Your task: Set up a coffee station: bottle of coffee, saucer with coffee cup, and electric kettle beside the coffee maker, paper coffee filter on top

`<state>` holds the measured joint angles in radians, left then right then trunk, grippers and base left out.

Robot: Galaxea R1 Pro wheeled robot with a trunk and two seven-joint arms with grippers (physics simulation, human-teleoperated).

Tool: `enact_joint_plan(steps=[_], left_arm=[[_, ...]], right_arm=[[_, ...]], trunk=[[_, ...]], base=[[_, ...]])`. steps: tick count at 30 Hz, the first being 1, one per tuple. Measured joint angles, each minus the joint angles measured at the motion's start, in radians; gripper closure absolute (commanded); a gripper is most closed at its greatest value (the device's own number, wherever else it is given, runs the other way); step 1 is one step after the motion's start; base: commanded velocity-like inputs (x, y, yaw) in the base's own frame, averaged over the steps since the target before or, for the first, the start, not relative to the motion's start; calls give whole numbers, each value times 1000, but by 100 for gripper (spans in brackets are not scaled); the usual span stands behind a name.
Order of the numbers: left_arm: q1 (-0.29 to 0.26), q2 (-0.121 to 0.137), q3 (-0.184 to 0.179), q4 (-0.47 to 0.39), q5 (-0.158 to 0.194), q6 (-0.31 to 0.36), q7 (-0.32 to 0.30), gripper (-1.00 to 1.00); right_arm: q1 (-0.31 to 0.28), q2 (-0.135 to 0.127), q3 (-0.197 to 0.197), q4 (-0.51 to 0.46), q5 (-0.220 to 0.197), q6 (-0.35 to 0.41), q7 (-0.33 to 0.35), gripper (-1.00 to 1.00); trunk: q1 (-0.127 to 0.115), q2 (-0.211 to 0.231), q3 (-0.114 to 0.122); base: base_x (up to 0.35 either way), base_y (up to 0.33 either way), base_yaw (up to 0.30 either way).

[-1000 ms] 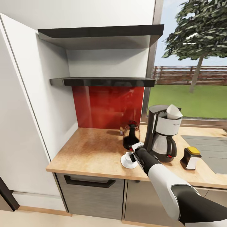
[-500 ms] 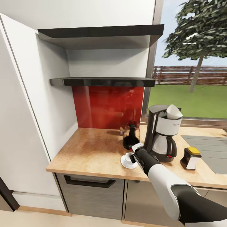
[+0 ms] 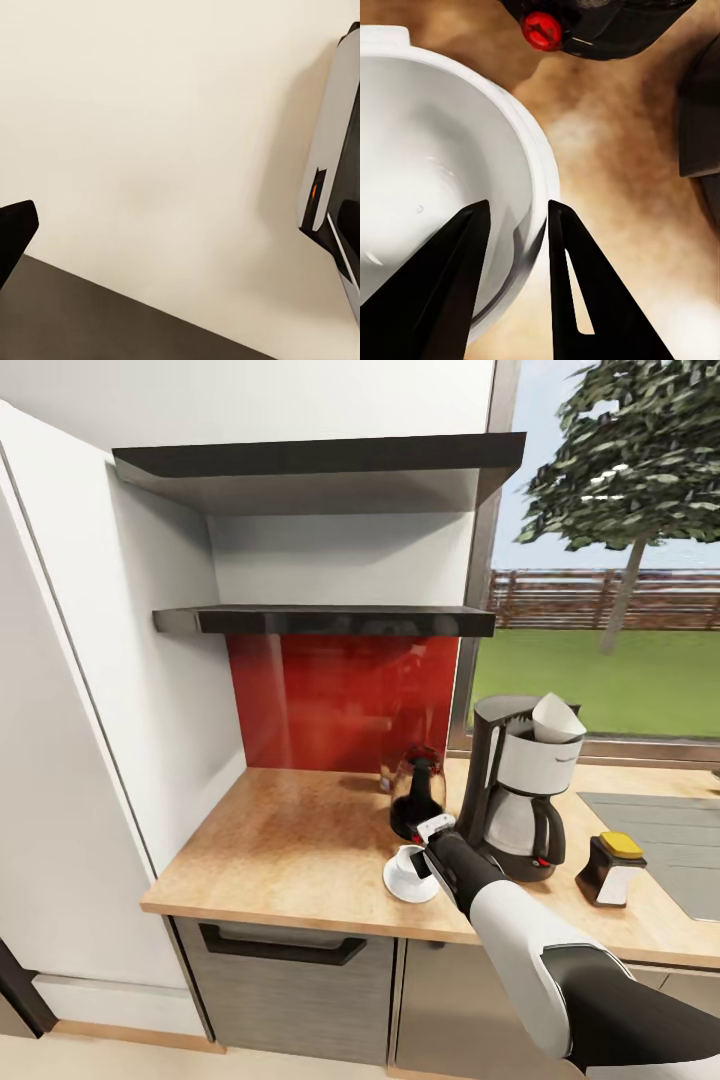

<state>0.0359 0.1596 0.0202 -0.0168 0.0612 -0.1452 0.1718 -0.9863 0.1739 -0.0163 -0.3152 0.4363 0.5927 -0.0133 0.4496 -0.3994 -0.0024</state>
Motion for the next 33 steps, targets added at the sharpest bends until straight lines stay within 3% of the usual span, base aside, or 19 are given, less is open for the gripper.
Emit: enact_joint_plan(steps=[24,25,33], left_arm=[[0,-2,1,0,0,0,-1,-100],[0,-2,1,0,0,0,0,-100],[0,-2,1,0,0,0,0,-100]], right_arm=[[0,0,0,-1,0,0,0,100],[0,0,-1,-1,0,0,0,-100],[0,0,-1,-1,-2,0,2,-100]], trunk=[[0,0,0],[0,0,0],[0,0,0]], base=[[23,0,0],[0,0,0],[0,0,0]])
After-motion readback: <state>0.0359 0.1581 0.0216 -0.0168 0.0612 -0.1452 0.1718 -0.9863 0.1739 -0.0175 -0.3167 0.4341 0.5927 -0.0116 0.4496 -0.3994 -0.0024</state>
